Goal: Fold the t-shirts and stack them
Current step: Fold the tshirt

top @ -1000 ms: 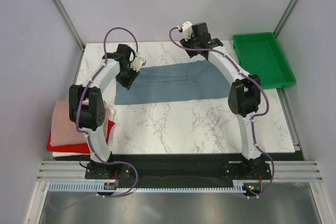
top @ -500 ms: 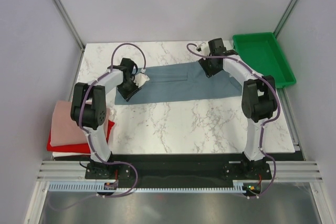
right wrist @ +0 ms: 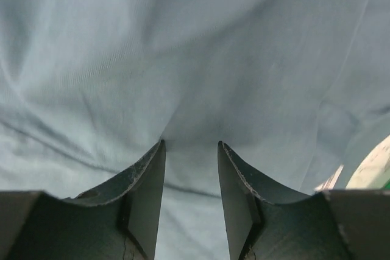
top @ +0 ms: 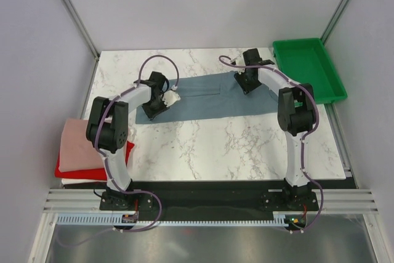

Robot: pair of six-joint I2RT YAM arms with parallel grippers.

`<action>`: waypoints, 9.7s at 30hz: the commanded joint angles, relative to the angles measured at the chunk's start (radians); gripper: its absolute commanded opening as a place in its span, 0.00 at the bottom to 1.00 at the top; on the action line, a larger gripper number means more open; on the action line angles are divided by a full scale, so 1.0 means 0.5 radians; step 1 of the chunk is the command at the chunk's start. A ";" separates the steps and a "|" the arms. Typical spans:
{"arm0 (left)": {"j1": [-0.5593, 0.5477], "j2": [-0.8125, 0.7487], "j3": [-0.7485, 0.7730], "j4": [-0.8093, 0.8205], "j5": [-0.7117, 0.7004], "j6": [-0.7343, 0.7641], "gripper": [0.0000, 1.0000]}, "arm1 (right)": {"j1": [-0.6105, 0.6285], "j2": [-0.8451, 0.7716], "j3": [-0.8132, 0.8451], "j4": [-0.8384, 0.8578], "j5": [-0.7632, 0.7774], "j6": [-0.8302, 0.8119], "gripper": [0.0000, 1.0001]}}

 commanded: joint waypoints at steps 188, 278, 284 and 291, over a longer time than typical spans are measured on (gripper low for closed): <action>-0.064 1.215 1.907 0.152 1.612 -1.767 0.38 | 0.162 0.086 0.455 -0.153 -0.055 -0.143 0.52; -0.529 -0.755 -0.983 0.514 1.382 -2.835 0.64 | -0.161 -1.745 -2.137 -0.518 -1.365 1.253 0.61; -0.668 -0.638 -1.029 0.542 1.372 -2.924 0.58 | -0.090 -1.795 -2.211 -0.490 -1.211 1.302 0.62; -0.794 -0.611 -1.075 0.588 1.354 -2.964 0.54 | -0.090 -1.684 -2.226 -0.460 -1.101 1.336 0.62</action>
